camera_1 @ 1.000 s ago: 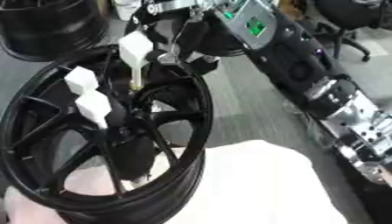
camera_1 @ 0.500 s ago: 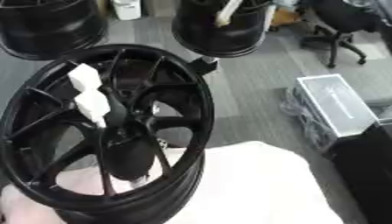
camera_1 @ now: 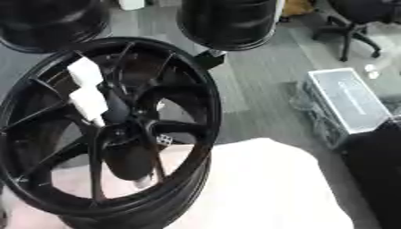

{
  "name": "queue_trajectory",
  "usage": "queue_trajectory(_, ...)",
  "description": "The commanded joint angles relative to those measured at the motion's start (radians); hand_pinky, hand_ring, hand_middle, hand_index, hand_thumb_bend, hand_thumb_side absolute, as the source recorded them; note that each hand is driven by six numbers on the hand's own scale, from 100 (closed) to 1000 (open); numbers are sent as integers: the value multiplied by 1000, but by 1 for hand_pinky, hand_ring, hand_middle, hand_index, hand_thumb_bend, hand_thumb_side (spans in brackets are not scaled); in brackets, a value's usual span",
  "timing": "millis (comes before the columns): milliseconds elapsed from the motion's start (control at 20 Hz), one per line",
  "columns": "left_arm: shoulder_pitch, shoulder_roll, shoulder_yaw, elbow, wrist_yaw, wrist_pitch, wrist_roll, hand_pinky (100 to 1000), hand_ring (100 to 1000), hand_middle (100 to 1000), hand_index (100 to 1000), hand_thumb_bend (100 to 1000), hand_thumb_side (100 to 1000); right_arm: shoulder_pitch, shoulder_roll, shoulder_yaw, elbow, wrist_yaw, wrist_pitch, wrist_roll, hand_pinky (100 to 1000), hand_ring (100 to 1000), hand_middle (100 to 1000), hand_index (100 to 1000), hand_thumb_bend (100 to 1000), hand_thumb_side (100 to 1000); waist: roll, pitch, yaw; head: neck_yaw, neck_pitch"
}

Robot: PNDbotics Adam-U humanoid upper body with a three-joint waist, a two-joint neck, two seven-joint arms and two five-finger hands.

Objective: Pull the pin out of the wheel hub.

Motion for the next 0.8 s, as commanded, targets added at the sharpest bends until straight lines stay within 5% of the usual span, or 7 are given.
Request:
queue_trajectory(50, -10, 8, 10, -23, 5, -3, 8, 661, 649, 569, 758, 342, 808, 6, 33, 24, 156, -69, 40, -122, 820, 822, 897, 934, 100, 844, -3, -9, 2, -10, -13)
queue_trajectory(350, -11, 4, 8, -21, 9, -2, 6, 662, 650, 571, 758, 343, 808, -25, 98, 56, 104, -91, 16, -234, 793, 775, 837, 907, 100, 734, 0, -15, 4, -16, -13)
queue_trajectory(600, -10, -1, 7, -23, 10, -1, 4, 662, 650, 571, 757, 344, 806, -53, 173, 36, -127, 11, -15, -237, 751, 707, 744, 867, 100, 502, 3, -18, 5, -12, -11)
queue_trajectory(800, -11, -5, 4, -29, 15, -1, 4, 662, 650, 570, 754, 343, 805, -75, 276, 60, -370, 84, -55, -207, 714, 647, 675, 822, 100, 495, 8, -20, 3, -7, -9)
